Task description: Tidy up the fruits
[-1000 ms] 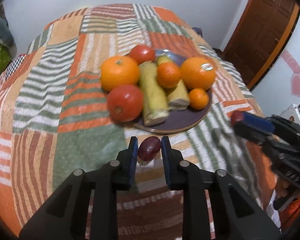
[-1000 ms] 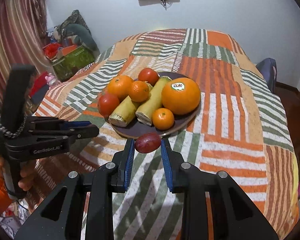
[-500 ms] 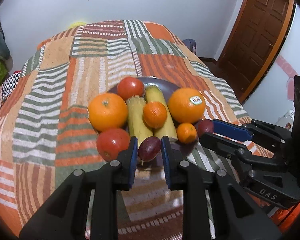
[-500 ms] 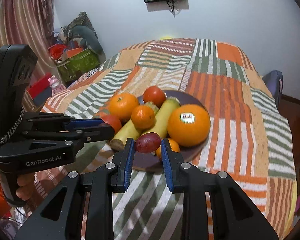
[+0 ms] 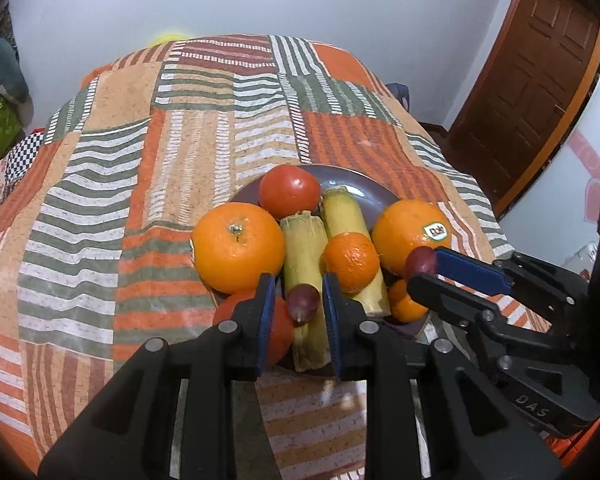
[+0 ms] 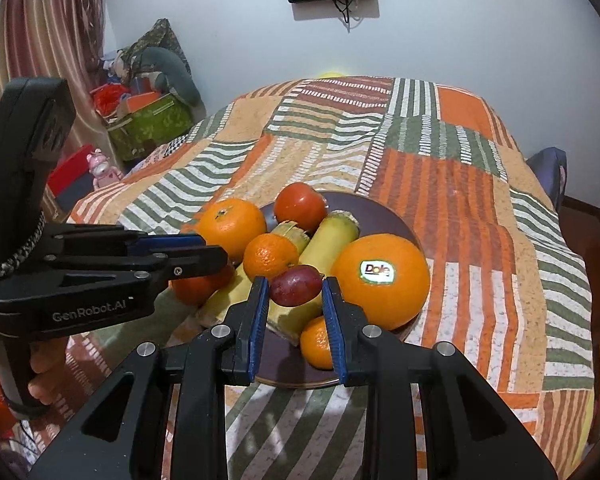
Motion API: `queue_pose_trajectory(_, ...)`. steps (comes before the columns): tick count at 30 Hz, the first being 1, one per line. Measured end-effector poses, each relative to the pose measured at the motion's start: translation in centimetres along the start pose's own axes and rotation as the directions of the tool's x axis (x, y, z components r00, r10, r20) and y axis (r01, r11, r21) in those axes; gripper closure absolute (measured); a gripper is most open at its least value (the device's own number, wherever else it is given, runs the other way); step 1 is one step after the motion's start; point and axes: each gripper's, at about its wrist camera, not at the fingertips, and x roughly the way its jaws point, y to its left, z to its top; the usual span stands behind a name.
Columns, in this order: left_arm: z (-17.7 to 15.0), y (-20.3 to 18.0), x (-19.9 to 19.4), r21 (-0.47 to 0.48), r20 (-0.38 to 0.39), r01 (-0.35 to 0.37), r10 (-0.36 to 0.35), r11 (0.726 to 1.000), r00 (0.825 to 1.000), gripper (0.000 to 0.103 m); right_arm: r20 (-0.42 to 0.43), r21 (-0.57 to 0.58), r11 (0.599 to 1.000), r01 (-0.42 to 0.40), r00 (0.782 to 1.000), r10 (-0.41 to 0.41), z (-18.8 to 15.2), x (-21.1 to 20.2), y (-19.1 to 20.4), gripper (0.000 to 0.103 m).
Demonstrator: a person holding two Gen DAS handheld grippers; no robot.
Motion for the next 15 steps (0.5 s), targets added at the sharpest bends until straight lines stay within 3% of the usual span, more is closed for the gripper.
queue_pose_trajectory(10, 0.0, -0.1, -0.9, -0.003, 0.021, -0.003, 0.003, 1.000, 1.000, 0.074, 0.000, 0.025, 1.000, 0.010, 1.000, -0.010, 0.2, -0.1, -0.8, 0.074)
queue_pose_trajectory(15, 0.2, -0.3, -4.3, -0.001, 0.112, -0.042, 0.042, 0.999, 0.993, 0.074, 0.034, 0.059, 0.998, 0.013, 0.999, -0.015, 0.5, -1.9, -1.3, 0.074)
